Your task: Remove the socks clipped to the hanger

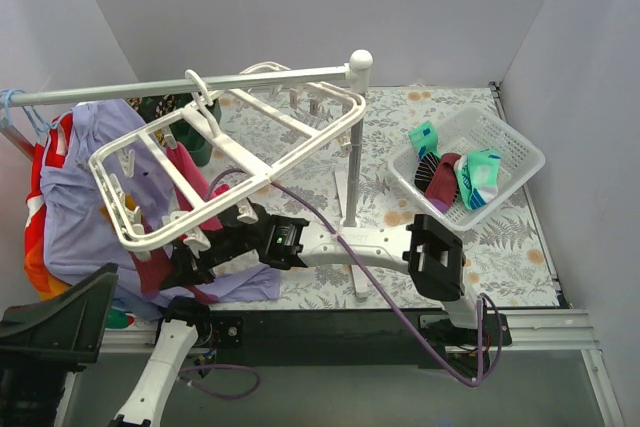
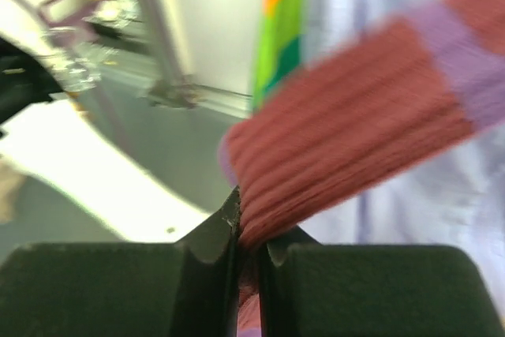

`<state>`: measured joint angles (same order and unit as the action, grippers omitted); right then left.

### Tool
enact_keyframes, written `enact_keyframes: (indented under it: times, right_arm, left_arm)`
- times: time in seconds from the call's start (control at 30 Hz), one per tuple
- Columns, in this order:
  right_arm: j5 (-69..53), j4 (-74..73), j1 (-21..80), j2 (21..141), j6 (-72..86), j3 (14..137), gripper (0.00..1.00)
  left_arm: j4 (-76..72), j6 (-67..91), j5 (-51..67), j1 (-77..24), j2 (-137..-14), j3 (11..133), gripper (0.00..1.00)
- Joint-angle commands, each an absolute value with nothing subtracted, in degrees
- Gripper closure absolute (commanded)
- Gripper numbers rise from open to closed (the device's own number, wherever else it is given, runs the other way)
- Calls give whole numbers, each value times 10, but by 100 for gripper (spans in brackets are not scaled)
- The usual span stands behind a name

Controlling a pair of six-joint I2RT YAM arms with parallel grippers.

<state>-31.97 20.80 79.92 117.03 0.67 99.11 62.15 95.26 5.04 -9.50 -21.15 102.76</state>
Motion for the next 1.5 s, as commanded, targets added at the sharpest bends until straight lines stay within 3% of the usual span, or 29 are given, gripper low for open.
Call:
enact_keyframes:
  times: [0.0, 0.17, 0.4, 0.6, 0.7, 0.73, 0.9, 1.0, 1.07, 1.13, 1.3, 1.33, 1.47]
  right_arm:
    - [-418, 228, 801, 1109, 44, 954, 87]
    - [-489, 228, 801, 1087, 69, 930, 85]
    - [-533, 228, 800, 1078, 97, 914, 84]
    - [-584, 228, 796, 1066, 111, 897, 83]
    - [-594, 228, 792, 1056, 112, 888, 83]
    - [-593, 228, 791, 1054, 112, 886, 83]
    - [-588, 228, 784, 1061, 120, 893, 80]
    - [-579, 228, 782, 1068, 120, 896, 78]
    - [-578, 228, 780, 1077, 120, 901, 78]
    - [-579, 228, 779, 1082, 122, 905, 78]
    - [-581, 228, 775, 1092, 129, 904, 77]
    - [-581, 228, 775, 1092, 129, 901, 77]
    - [-580, 228, 773, 1089, 129, 889, 77]
  left_arm:
    - [762, 979, -22, -99, -228, 1086, 32]
    - [797, 1037, -147, -103, -215, 1086, 27]
    - [722, 1050, -127, -103, -230, 984, 27]
    - [755, 1097, -207, -104, -210, 947, 24]
    - [741, 1094, -208, -105, -203, 933, 28]
    - [731, 1088, -187, -105, -204, 927, 34]
    - [623, 986, -103, -106, -182, 930, 45]
    - [566, 940, -72, -109, -159, 949, 62]
    - [531, 888, -37, -113, -152, 966, 61]
    - [505, 851, 29, -120, -163, 993, 51]
    - [513, 784, 181, -126, -277, 1080, 42]
    - [516, 775, 229, -125, -295, 1093, 31]
    - [539, 733, 319, -125, -381, 1151, 29]
